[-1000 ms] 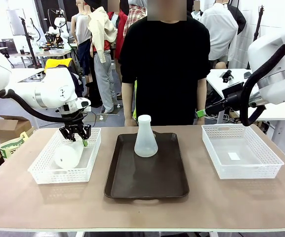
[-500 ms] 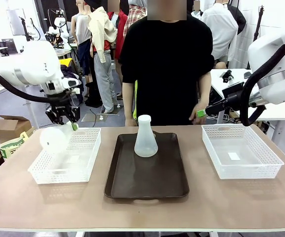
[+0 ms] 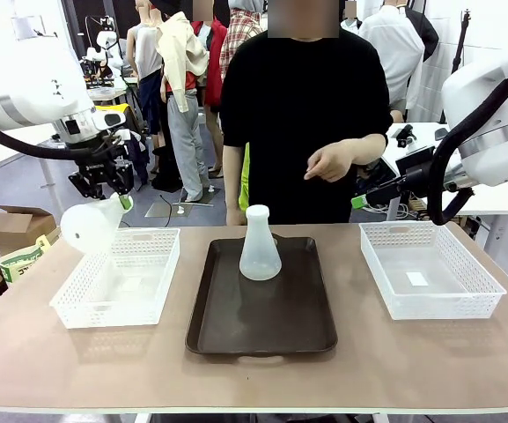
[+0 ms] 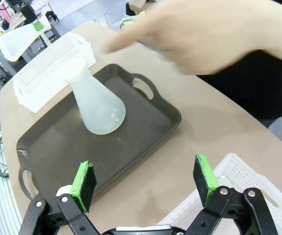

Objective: Prepare the laboratory tools.
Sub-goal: Place the picked Big flask upright in the Handle tray as directed by the person.

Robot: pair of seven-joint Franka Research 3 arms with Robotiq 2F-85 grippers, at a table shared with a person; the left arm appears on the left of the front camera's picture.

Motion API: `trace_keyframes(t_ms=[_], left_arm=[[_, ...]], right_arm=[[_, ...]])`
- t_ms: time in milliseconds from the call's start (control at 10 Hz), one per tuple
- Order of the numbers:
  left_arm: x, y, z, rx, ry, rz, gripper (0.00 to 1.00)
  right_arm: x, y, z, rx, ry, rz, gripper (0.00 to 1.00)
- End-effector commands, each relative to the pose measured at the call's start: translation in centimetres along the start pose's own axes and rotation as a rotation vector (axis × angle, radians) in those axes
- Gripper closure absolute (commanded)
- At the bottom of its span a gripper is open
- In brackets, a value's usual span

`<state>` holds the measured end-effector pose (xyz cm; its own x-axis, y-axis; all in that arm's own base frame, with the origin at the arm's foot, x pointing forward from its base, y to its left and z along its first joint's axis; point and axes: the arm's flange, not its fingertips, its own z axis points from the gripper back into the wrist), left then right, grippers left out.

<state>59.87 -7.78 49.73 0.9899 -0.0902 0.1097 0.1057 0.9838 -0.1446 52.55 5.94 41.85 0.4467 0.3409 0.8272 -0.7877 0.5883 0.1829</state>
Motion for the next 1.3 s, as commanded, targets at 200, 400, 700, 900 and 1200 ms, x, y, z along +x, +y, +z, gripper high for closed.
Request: trace_keyframes(t_ms=[200,400,700,900,1200], left_arm=[[-2.3,0.4,0.8,-0.045,-0.056,-0.024,1.00],[-0.9,-0.2,1.1,-0.016,-0.034,-0.008,1.00],[-0.9,-0.2,1.1,-0.016,-0.034,-0.008,1.00],[-0.9,-0.2,1.1,-0.016,-0.034,-0.008,1.00],[-3.8,-2.9,3.7,-0.234,-0.195,-0.156,1.00]], right_arm=[[-0.1,0.0,0.1,-0.001,0.002,0.001,0.00],[-0.1,0.0,0.1,-0.001,0.002,0.001,0.00],[-0.1,0.0,0.1,-0.001,0.002,0.001,0.00],[-0.1,0.0,0.1,-0.001,0.002,0.001,0.00],[-0.1,0.0,0.1,-0.001,0.002,0.001,0.00]])
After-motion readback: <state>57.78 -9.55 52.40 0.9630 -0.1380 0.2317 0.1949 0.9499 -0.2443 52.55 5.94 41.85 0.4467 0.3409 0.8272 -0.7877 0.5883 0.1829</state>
